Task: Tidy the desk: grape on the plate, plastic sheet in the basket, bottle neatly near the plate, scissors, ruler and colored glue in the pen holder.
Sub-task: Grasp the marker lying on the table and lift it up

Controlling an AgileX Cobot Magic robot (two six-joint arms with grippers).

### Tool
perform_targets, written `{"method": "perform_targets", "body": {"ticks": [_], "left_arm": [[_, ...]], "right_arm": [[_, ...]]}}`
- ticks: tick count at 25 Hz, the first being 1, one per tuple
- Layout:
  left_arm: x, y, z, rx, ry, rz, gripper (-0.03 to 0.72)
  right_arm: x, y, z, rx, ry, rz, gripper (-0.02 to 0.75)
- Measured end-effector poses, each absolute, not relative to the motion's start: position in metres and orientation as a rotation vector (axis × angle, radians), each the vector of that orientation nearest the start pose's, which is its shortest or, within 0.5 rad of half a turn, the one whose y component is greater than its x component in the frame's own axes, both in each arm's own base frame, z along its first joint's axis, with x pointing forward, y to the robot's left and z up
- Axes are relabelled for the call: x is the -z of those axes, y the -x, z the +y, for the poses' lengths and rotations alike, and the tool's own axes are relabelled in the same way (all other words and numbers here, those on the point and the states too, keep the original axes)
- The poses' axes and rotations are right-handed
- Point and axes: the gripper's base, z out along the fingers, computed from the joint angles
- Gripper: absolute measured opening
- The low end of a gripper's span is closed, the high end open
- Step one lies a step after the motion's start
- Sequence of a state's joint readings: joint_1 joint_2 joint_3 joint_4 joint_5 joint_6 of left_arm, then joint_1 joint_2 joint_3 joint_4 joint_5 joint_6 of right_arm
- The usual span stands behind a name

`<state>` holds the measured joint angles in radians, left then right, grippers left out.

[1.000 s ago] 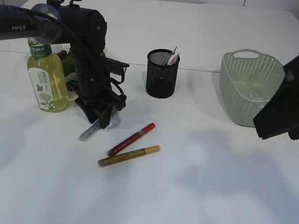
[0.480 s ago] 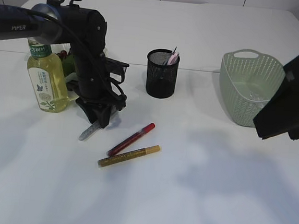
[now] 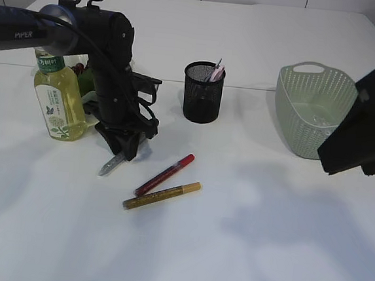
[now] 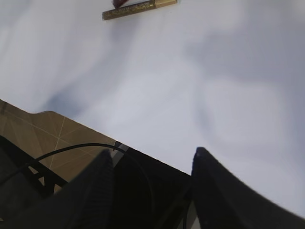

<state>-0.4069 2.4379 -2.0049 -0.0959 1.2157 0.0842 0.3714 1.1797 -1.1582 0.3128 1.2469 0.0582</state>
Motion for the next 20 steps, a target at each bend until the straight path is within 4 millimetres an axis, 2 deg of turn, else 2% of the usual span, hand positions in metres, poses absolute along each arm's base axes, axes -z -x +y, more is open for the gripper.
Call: {"method": "perform_targets", "body": {"ticks": [20], "left_arm": [[-0.1214,-0.4418,-0.1993,0.142,-0.714,3.061,0.246]], "right_arm": [[-0.3572,-0.187,0.1013,-0.549,0.376,2.753,0.418]]}}
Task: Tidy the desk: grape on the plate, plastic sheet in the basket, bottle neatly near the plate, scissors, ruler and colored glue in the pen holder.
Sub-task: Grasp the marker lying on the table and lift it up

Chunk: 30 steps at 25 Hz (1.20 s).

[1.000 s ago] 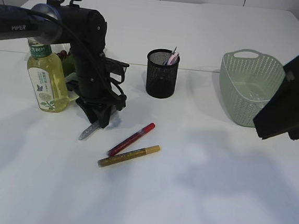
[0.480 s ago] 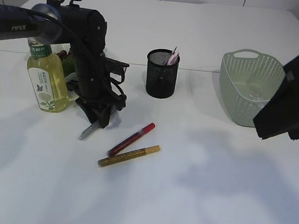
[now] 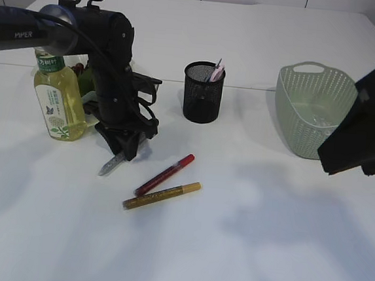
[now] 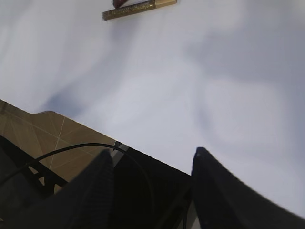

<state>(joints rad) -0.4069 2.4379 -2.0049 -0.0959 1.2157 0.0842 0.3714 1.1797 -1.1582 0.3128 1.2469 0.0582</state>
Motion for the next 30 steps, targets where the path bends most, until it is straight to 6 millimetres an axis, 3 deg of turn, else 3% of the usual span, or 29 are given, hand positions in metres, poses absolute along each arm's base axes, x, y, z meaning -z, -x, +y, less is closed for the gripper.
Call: {"method": "perform_targets", "body": {"ticks": [11,19,30], "left_arm": [[-0.1138,-0.4426,-0.1996,0.139,-0.716,3.074,0.239],[-0.1142,-0.4429,-0.1996,0.137,-0.716,3.071,0.116],[-0.115,-0.4435,-0.1996,0.135,-0.717,3.068,0.078]], "right_arm": [[-0.3572,-0.187,0.1013,-0.549,0.376,2.753,0.419],[-0.3572,-0.187,0.1013,-0.549,0.376,2.753,0.419],[-0.3572,-0.187,0.1013,-0.549,0.376,2.753,0.419]]}}
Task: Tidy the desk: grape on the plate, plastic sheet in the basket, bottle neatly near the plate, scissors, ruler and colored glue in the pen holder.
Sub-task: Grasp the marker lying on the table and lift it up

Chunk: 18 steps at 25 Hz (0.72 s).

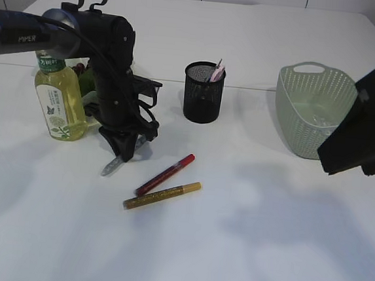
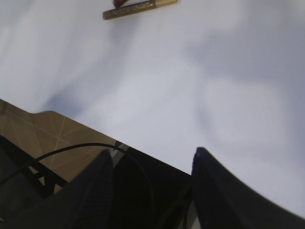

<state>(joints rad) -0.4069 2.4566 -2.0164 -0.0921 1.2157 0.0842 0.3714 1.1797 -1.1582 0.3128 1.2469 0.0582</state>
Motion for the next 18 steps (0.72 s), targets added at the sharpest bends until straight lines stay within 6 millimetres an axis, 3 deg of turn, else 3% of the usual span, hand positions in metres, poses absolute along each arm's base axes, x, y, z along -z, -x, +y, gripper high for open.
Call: {"method": "perform_targets", "body": {"ticks": [12,18], "left_arm": [[-0.12,-0.442,-0.204,0.216,-0.688,3.069,0.077],[-0.165,-0.434,-0.202,0.25,-0.674,2.999,0.077]], "right_arm": [[-0.357,-0.187,0.101,-0.549,0.376,2.753,0.419],[-0.357,-0.187,0.101,-0.544,0.377,2.753,0.419]]}}
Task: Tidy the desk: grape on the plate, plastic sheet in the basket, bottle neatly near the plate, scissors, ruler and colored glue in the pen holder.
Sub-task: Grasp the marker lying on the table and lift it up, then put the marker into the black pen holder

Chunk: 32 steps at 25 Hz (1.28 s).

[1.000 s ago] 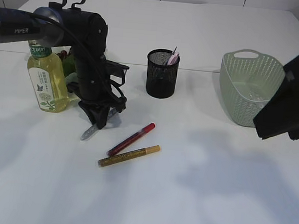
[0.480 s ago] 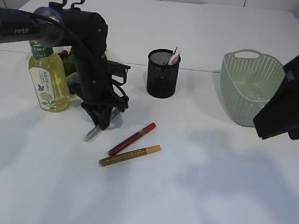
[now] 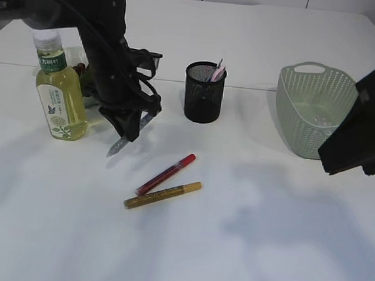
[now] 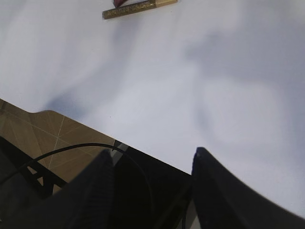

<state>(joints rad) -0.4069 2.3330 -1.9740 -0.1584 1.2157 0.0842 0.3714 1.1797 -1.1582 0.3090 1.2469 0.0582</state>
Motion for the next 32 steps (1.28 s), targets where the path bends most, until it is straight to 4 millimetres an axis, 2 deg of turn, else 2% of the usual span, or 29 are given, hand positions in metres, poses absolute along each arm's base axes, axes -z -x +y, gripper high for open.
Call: {"method": "perform_targets", "body": {"ticks": [8,11,21,25,29,32], "left_arm": [[-0.19,-0.392,-0.2,0.251,-0.717,3.007,0.077],[-0.191,-0.377,-0.202,0.261,-0.716,2.957,0.077],[-0.181,-0.342,-0.18,0.284,-0.549,2.593,0.077],[-0.178,-0.333,-0.171,0.286,-0.481,2.425,0.077],[-0.177,-0.335,-0.167,0.286,-0.418,2.242,0.077],[-0.185,-0.341,-0.167,0.29,-0.376,2.095,0.077]], "right_arm": [[-0.357,-0.187,0.101,-0.537,0.378,2.753,0.419],[-0.357,-0.187,0.101,-0.534,0.393,2.749,0.419],[-0.357,-0.187,0.101,-0.528,0.412,2.745,0.419],[-0.357,-0.187,0.101,-0.528,0.412,2.745,0.419],[-0.357,-0.187,0.101,-0.528,0.416,2.744,0.419],[-0.357,-0.187,0.1,-0.524,0.416,2.744,0.419]]}}
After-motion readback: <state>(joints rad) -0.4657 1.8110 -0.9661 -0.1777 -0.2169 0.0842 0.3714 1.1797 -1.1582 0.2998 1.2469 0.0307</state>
